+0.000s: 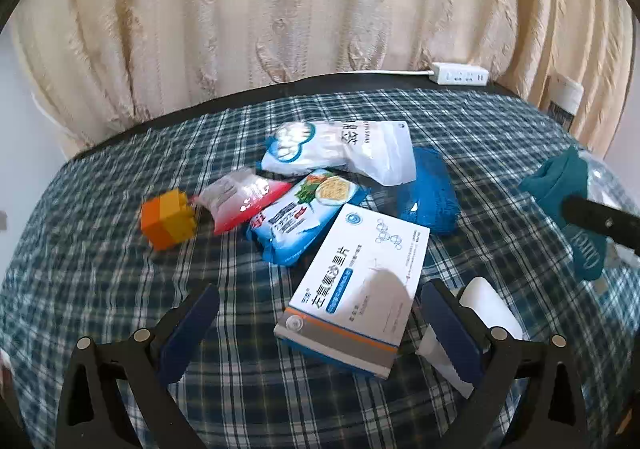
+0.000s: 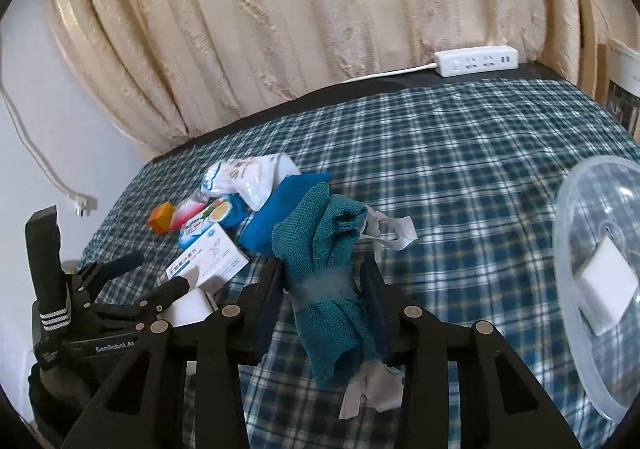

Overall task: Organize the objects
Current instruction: 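Grasp the teal cloth bundle with the right tool while the left tool grasps another white sponge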

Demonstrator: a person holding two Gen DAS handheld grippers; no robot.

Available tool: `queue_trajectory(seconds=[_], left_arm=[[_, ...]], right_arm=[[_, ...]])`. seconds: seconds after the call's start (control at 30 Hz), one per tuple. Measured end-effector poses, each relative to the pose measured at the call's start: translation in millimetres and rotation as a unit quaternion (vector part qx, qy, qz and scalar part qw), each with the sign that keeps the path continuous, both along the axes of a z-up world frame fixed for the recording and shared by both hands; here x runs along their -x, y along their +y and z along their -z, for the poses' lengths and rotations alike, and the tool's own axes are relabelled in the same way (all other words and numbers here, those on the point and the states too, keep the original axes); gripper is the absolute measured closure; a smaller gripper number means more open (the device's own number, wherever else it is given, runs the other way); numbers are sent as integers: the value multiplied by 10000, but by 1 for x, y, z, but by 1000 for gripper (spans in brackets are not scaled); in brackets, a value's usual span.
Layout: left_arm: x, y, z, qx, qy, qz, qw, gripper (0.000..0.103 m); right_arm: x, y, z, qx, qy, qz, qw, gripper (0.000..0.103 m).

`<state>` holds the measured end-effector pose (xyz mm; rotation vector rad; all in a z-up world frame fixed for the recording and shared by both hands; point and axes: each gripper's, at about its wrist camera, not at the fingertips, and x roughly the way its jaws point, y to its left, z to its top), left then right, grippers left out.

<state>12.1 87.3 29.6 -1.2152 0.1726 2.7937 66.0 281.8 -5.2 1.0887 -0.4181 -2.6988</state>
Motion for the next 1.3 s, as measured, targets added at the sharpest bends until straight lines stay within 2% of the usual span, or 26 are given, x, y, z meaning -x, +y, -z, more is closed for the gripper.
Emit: queue_trajectory(seconds=[0.17,0.37,0.63,0.9,1.17,1.3], left_arm=[[4,10,-4,264,-8,92,9996,0],[-1,12,-14,-221,31,115,9997,0],[-17,33,-25,-466,177,319,9982,0],[-38,51,-16,-667,-13,687,9954,0],[-41,54,-4,-462,-40,649,9968,0],[-38,58,4,-208,-13,628,9978,2]], right_arm=[[-8,14,-4,111,75,169,9998,62],[-15,23,-4,181,107,280,9994,62],[-28,52,-15,298,268,706,9967,62],[-40,75,-19,325,342,1008,9938,62],[-49,89,-20,360,395,1205,9913,62],[-55,96,-20,362,400,1297,9901,62]])
